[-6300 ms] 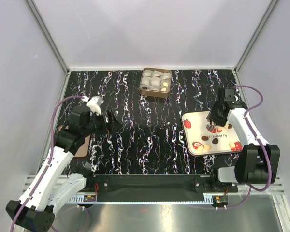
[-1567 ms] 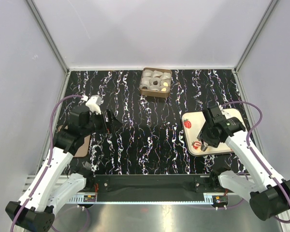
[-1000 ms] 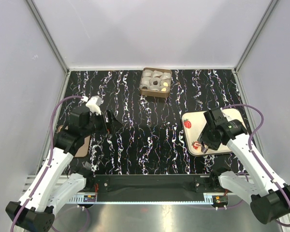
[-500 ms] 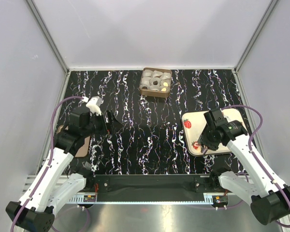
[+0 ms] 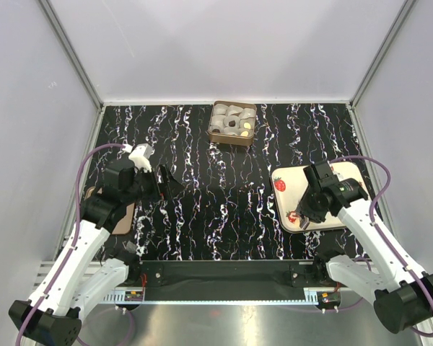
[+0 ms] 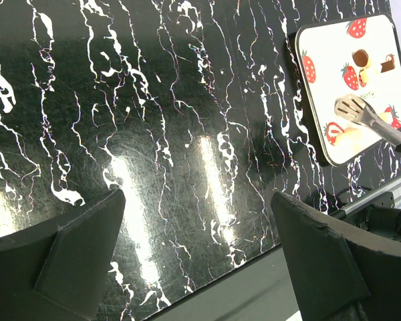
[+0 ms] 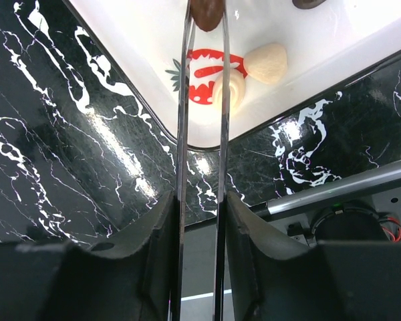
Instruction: Pack the chocolate
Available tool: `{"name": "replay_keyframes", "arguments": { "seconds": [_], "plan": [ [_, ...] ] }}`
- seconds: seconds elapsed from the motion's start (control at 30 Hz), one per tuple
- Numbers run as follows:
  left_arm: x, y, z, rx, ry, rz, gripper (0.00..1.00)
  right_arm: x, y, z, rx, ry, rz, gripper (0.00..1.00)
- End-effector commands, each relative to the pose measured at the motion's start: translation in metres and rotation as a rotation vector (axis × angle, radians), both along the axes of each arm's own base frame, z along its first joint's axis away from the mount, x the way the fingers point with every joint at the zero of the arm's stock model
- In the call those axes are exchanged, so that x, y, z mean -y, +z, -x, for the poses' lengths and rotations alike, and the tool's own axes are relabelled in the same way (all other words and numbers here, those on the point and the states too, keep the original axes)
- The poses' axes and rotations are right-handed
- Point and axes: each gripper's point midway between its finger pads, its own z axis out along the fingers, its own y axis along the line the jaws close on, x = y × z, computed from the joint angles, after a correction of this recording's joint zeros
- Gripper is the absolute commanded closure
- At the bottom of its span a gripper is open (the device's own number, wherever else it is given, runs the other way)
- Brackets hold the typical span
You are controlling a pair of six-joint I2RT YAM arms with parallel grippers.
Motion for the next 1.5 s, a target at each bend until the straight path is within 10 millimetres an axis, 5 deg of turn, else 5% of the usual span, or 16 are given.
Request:
{"name": "replay_keyframes", "arguments": {
  "seconds": [0.0, 0.27, 0.6, 0.73, 0.97, 1.23, 1.47],
  "plan": [
    [0.006, 0.013, -0.006, 0.055, -0.014, 0.035, 0.01, 0.0, 0.014, -0.017, 0.08, 0.01, 0.008, 0.67],
    [0.004, 0.015, -0.009, 0.062, -0.007, 0.025, 0.01, -0.016, 0.063, -0.059, 0.217, 0.079, -0.02, 0.7],
    [0.002, 0.021, -0.014, 0.074, 0.006, 0.008, 0.01, -0.091, 0.121, -0.198, 0.425, 0.28, -0.054, 0.7],
    [0.0, 0.021, -0.015, 0.071, 0.014, -0.007, 0.01, -0.137, 0.119, -0.261, 0.463, 0.366, -0.039, 0.71],
    [-0.002, 0.019, -0.014, 0.064, 0.02, -0.017, 0.01, -0.201, 0.092, -0.324, 0.522, 0.444, -0.04, 0.71],
    [-0.006, 0.016, -0.014, 0.061, 0.027, -0.038, 0.01, -0.248, 0.06, -0.338, 0.549, 0.535, -0.047, 0.71],
    [-0.004, 0.013, -0.014, 0.055, 0.021, -0.036, 0.01, -0.257, 0.043, -0.341, 0.537, 0.55, -0.011, 0.69]
  ]
}}
